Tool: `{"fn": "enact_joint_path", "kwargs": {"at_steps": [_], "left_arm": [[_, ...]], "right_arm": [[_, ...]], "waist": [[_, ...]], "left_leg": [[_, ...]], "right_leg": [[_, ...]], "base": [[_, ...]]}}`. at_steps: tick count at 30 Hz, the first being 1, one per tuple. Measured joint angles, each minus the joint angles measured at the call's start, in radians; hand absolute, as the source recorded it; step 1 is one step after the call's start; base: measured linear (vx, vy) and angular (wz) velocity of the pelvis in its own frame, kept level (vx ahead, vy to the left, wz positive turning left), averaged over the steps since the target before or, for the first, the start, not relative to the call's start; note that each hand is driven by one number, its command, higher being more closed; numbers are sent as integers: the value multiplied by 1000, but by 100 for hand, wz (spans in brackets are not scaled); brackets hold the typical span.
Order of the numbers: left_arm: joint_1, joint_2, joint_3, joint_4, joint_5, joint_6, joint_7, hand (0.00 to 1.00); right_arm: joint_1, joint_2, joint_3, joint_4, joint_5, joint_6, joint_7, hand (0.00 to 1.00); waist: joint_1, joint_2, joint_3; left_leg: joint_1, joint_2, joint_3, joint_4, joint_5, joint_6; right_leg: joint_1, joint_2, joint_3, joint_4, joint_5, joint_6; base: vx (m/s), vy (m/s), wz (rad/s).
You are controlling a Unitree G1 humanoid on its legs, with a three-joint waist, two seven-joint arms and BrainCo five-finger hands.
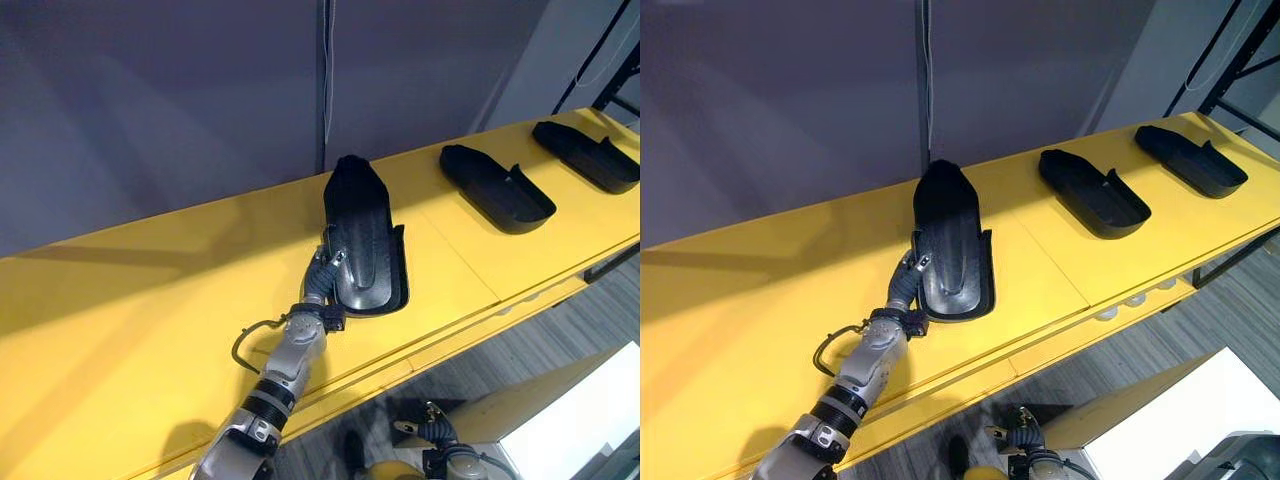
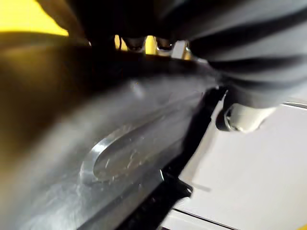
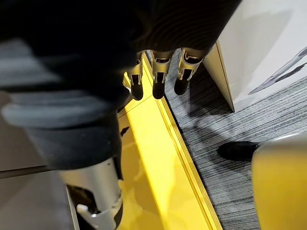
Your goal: Walk over and take plastic housings, then place them on the shelf
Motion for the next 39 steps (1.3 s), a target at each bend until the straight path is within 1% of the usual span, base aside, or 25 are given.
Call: {"fn": "enact_joint_path", "kwargs": {"at_steps": [2, 8, 12, 15, 17, 19, 22, 24, 28, 31, 33, 34, 36, 38, 39], "left_arm": [[3, -2, -8, -1, -1, 0, 2, 0], [44, -3, -4, -50, -1, 1, 7, 0], [94, -2, 17, -109, -1, 2, 12, 0], [139, -1, 48, -186, 0, 1, 21, 0], [165, 1, 72, -252, 2, -1, 26, 0], [178, 1, 87, -295, 4, -3, 26, 0], [199, 1, 88, -366, 55, -12, 26, 0], [206, 1, 88, -408, 71, -17, 24, 0], [214, 0, 71, -481, 97, -22, 4, 0], [227, 0, 48, -555, 122, -34, -14, 0], [258, 7, 39, -613, 142, -44, -55, 0], [264, 13, 32, -626, 143, -46, -65, 100], [281, 38, 7, -658, 156, -60, -102, 100], [285, 78, -41, -683, 157, -73, -164, 100], [285, 88, -54, -687, 149, -79, -182, 100]], "right_arm": [[1, 2, 0, 0, 2, 0, -5, 0], [3, 5, -1, 0, 3, 0, -13, 0], [6, 6, 0, 1, 4, 0, -13, 0], [13, 6, -1, 1, 4, -1, -14, 0], [22, 8, -1, 1, 4, -1, -13, 0], [28, 8, 0, 1, 4, -1, -11, 0], [52, 13, 0, 0, 4, -3, -10, 0], [63, 21, 0, 0, 4, -3, -9, 0], [81, 29, 17, 0, 10, -4, -2, 0], [82, 30, 23, 1, 10, -4, 7, 0], [85, 29, 26, 1, 10, -5, 12, 0], [85, 29, 27, 2, 10, -5, 13, 0], [86, 29, 28, 5, 10, -6, 18, 0], [86, 25, 28, 13, 9, -7, 28, 0], [86, 24, 30, 14, 8, -7, 30, 0]], "waist": [[7, 0, 0], [8, -2, -1], [10, -4, -2], [19, -7, -4], [34, -11, -8], [42, -13, -9], [57, -22, -30], [59, -29, -36], [65, -35, -53], [69, -37, -55], [69, -38, -62], [69, -39, -64], [71, -40, -66], [80, -39, -69], [82, -39, -71]], "left_leg": [[0, 0, 0, 1, 0, 0], [0, 2, 0, 1, 0, 0], [1, 3, 1, 1, 0, 0], [5, 3, 1, 1, 1, 1], [5, 3, 0, 1, 1, 2], [5, 4, -2, 1, 2, 3], [-11, 3, -9, 4, 5, 8], [-12, 3, -12, 6, 6, 9], [-15, -3, -14, 7, 12, 15], [-24, -9, -14, 7, 18, 24], [-26, -10, -13, 7, 18, 24], [-27, -10, -13, 8, 18, 24], [-27, -9, -12, 9, 18, 24], [-29, -9, -5, 12, 17, 23], [-31, -9, -2, 13, 16, 22]], "right_leg": [[1, 0, 0, 0, 0, 0], [1, 1, -1, 0, 0, 0], [2, 1, 0, 0, 0, 0], [6, 2, 0, 0, 0, 0], [6, 2, -1, 0, 0, 0], [8, 2, -4, 0, 0, 0], [-2, -1, -15, 0, 0, 0], [-2, -1, -16, 1, 0, -1], [-4, -5, -16, 6, 1, -2], [-14, -10, -16, 6, 7, -1], [-17, -11, -14, 6, 10, -2], [-17, -10, -14, 6, 10, -2], [-17, -10, -13, 6, 12, -3], [-21, -8, 1, 5, 15, -4], [-23, -8, 4, 5, 16, -3]], "base": [[-44, 12, 1], [-17, 4, 0], [0, 0, 0], [-11, 6, 0], [-35, 15, 1], [-33, 9, 6], [-14, 3, 9], [0, 0, 2], [0, 0, 0], [-66, 25, 0], [-66, 19, -3], [-52, 6, 0], [-47, 6, -1], [-55, 15, -9], [-60, 18, -15]]}}
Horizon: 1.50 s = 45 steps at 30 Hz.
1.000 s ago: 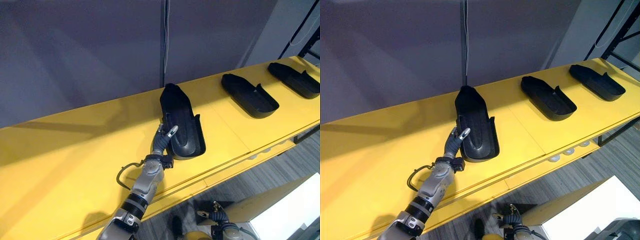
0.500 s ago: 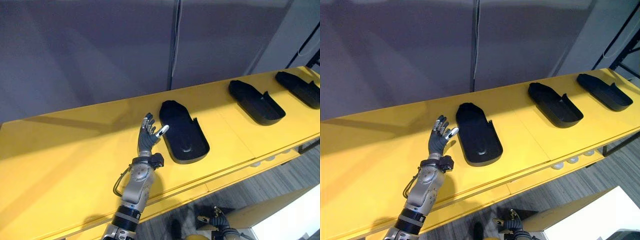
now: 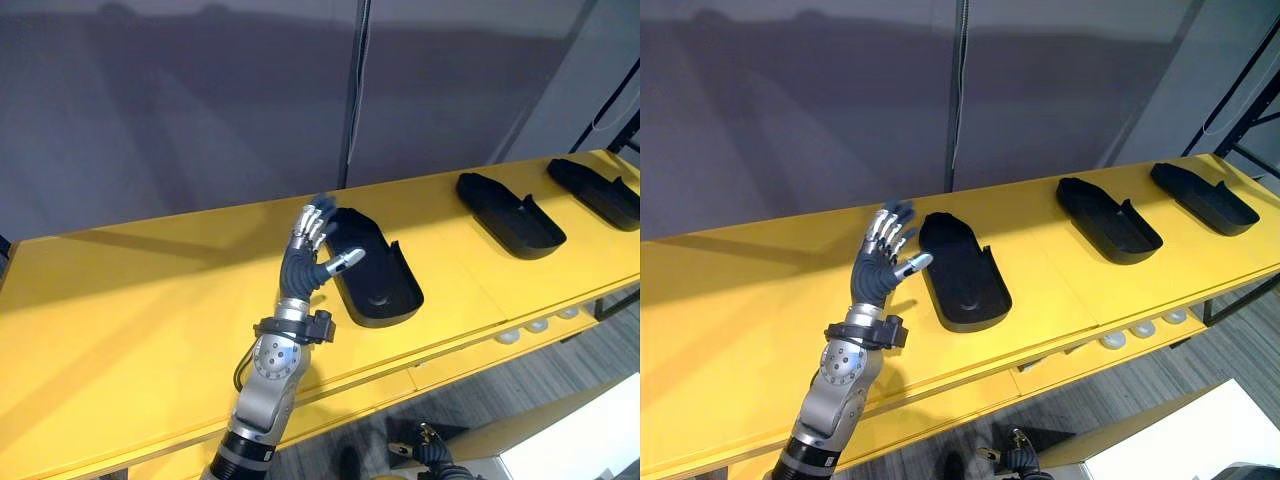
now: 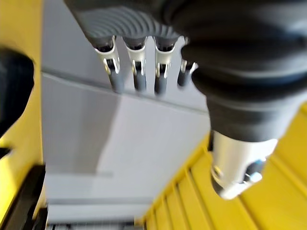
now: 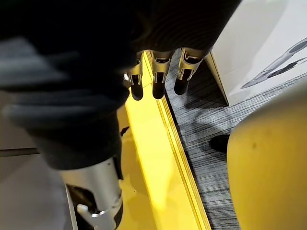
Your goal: Walk over and take plastic housings, then place them on the shelf
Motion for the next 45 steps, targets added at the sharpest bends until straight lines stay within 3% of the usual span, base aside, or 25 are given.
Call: {"fn": "enact_joint_path", "kwargs": {"at_steps": [5, 13, 16, 18, 24, 30, 35, 45], "left_arm": [[-1, 70, -120, -31, -92, -19, -167, 100], [-7, 125, -282, -11, -96, -19, -293, 100], [-10, 126, -309, 89, -59, -14, -318, 100], [-11, 125, -323, 152, -28, -5, -320, 100], [-11, 114, -326, 264, 83, -2, -295, 100], [-18, 47, -274, 387, 167, 1, -202, 100], [-81, 34, -200, 453, 170, 5, -135, 100], [-128, 20, -143, 566, 246, 37, -119, 100]], "right_arm": [[-8, -4, 9, 10, -7, 0, 18, 0], [-34, -34, 47, 31, -17, 0, 33, 0], [-46, -48, 48, 33, -23, 0, 34, 0], [-51, -50, 48, 33, -22, 0, 34, 0], [-66, -50, 48, 33, -22, 0, 34, 0], [-68, -47, 43, 33, -21, 0, 25, 0], [-69, -38, 25, 33, -20, 0, 14, 0], [-73, -31, 12, 33, -20, 0, 12, 0]], "waist": [[-9, 2, -9], [-30, 12, -16], [-45, 41, -20], [-53, 56, -21], [-71, 64, -11], [-79, 72, 3], [-79, 75, 14], [-83, 70, 25]], "left_leg": [[-13, 0, 14, 11, -3, -4], [-16, 0, 42, 23, -10, -10], [-2, 1, 54, 17, -16, -15], [0, 0, 60, 16, -19, -19], [2, 2, 63, 14, -19, -19], [14, 4, 78, -2, -19, -19], [21, 9, 78, -14, -19, -20], [31, 13, 79, -15, -19, -20]], "right_leg": [[-13, 2, 11, 0, 6, -2], [-20, 6, 38, 0, 15, -3], [-12, 8, 51, -5, 17, -2], [-12, 8, 56, -5, 18, 0], [-12, 10, 59, -5, 14, 6], [-12, 16, 66, -5, 14, 6], [-12, 21, 64, -5, 13, 6], [-8, 24, 63, -5, 11, 6]], "base": [[-45, 6, -8], [-51, 10, -11], [-43, 9, -11], [-31, 4, -8], [-9, -4, -2], [-1, -8, -5], [0, 0, 0], [4, 4, 0]]}}
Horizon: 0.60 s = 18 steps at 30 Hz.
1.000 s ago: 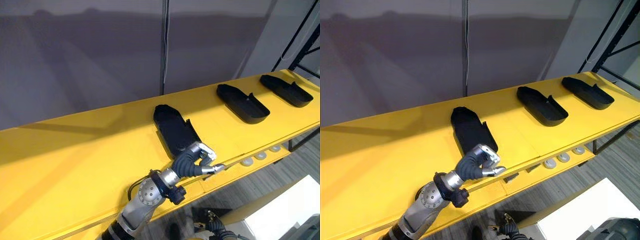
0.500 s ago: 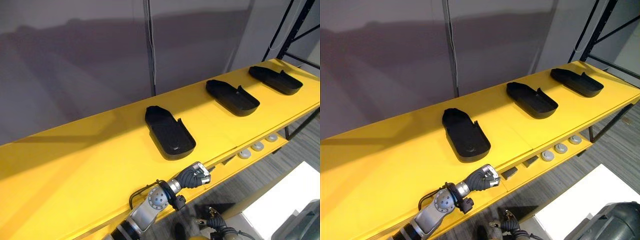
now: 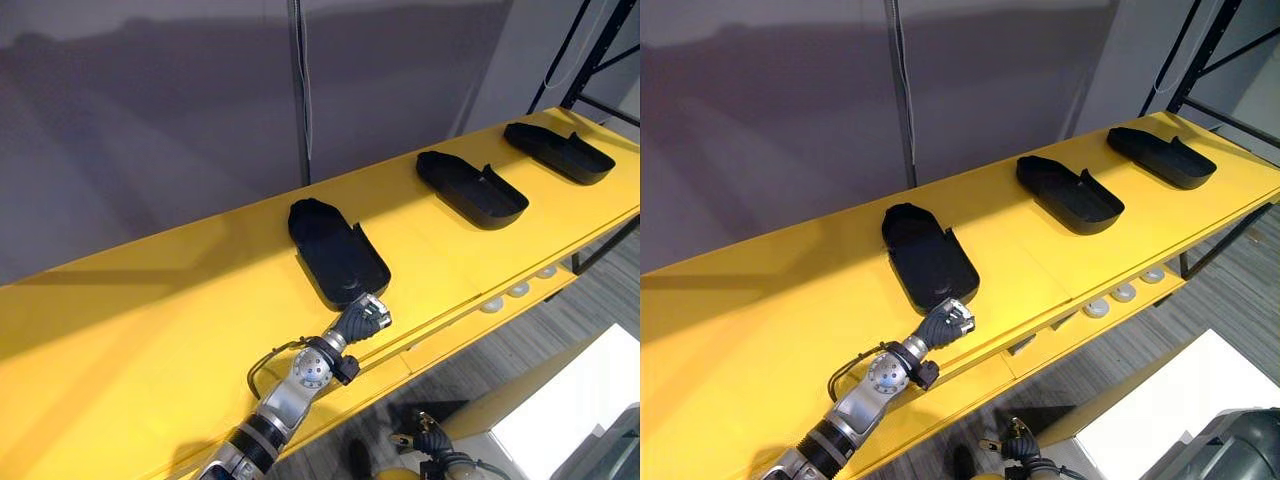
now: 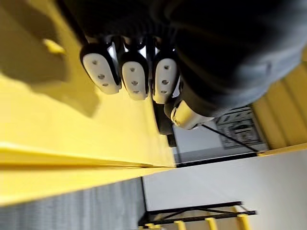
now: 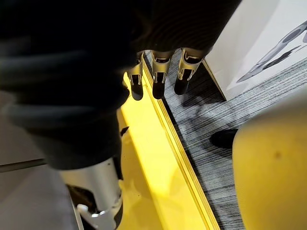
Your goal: Walk over and take plastic housings, then place them on the shelf
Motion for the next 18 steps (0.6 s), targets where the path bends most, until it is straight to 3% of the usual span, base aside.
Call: {"fn": "enact_joint_path", "kwargs": {"at_steps": [18], "left_arm": [[-42, -23, 90, 44, 18, 4, 40, 100]], "right_arm": [[-5, 7, -10, -4, 0, 0, 1, 0]], "waist": [[-18, -12, 11]], "left_leg": [[11, 19, 6, -8, -6, -12]], "right_leg": [[5, 19, 2, 0, -8, -9]], "base": [[-13, -2, 0]]}}
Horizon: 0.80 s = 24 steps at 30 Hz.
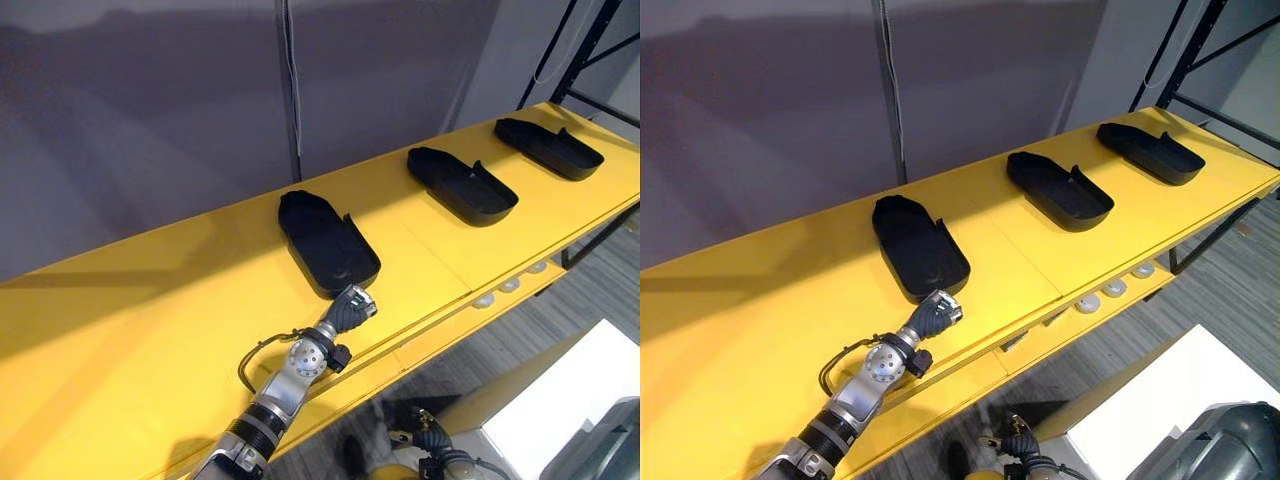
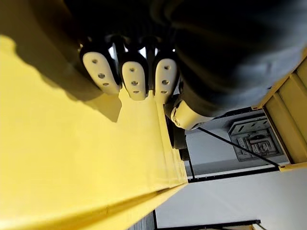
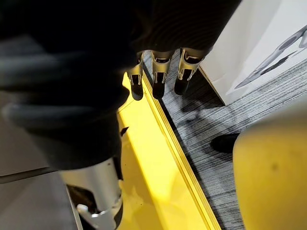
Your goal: Walk over and take plastic housings, then place them on the shelf
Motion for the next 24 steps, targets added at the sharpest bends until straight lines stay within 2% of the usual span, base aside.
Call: {"fn": "enact_joint_path", "kwargs": {"at_steps": [7, 12, 14, 16, 19, 21, 23, 24], "left_arm": [[-1, 3, 24, -28, -16, 2, 6, 100], [12, 3, 21, -268, -131, -9, 3, 100], [17, 4, 18, -422, -180, -31, 1, 100], [26, 5, 27, -534, -217, -50, 1, 100], [68, 10, 94, -720, -243, -84, 5, 100], [113, 19, 182, -832, -260, -119, 24, 100], [169, 38, 298, -926, -276, -147, 48, 100], [212, 46, 396, -969, -286, -170, 72, 100]], "right_arm": [[0, 0, -1, 0, 0, 0, -1, 0], [6, 0, -6, -3, 0, 0, -3, 0], [13, -2, -10, -6, 0, 0, -3, 0], [14, -4, -10, -5, 0, 0, -3, 0], [19, -7, -10, -3, 1, 0, -3, 0], [23, -13, -4, -1, 1, 0, -3, 0], [30, -16, -3, 1, 1, 0, -2, 0], [33, -16, -4, 1, 1, 0, -1, 0]], "waist": [[3, -1, 2], [17, 0, 3], [34, -1, 3], [38, -1, 3], [57, 0, 3], [72, -1, 3], [90, -4, 2], [99, -7, 1]], "left_leg": [[0, -1, -2, -5, 0, 0], [-4, -1, -10, -3, 6, 8], [-15, -3, -22, 5, 7, 10], [-24, -6, -39, 9, 10, 15], [-27, -12, -56, 12, 15, 19], [-28, -17, -71, 17, 18, 22], [-29, -20, -81, 24, 18, 22], [-29, -23, -92, 30, 20, 26]], "right_leg": [[2, -1, -2, 0, -1, 1], [1, -2, -7, 0, -2, 2], [-2, -7, -16, 0, -3, 1], [-2, -13, -35, 0, -3, 1], [1, -22, -50, 1, -3, 1], [10, -29, -62, 0, -3, 1], [18, -35, -70, 0, -3, 1], [24, -39, -85, 1, -2, 1]], "base": [[0, 0, 0], [0, 0, 4], [-3, -1, 13], [-36, -1, 25], [-65, 16, 20], [-73, 20, 23], [-75, 20, 17], [-74, 12, 25]]}}
